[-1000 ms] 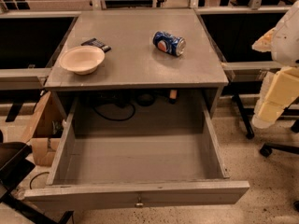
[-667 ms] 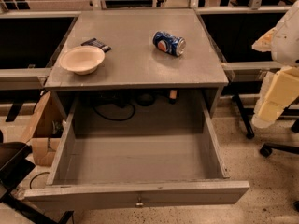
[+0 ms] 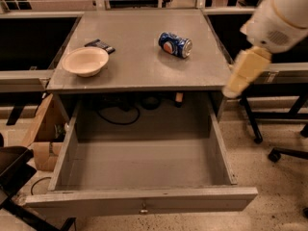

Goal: Place pepsi can into top drawer

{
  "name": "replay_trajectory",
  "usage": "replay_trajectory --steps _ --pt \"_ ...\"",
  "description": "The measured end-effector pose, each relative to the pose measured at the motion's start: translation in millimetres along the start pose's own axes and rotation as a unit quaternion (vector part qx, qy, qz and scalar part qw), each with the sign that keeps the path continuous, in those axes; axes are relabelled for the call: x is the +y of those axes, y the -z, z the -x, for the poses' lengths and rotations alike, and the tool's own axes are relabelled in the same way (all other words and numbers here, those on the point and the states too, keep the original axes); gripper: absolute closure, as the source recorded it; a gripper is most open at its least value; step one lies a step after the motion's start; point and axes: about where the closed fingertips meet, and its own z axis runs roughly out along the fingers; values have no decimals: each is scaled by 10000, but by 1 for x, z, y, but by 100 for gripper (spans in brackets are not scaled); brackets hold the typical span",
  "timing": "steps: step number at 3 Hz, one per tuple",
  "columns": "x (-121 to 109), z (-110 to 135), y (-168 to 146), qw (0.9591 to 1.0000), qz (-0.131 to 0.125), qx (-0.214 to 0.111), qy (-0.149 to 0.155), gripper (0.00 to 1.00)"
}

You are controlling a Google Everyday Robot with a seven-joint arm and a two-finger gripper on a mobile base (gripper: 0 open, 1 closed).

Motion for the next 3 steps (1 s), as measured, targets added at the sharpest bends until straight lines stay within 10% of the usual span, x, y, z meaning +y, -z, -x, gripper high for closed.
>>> replay_trajectory --steps 2,3 --pt "-113 106 -44 9962 -700 -265 -454 0" --pt "-111 103 -41 9963 -691 -271 -440 0"
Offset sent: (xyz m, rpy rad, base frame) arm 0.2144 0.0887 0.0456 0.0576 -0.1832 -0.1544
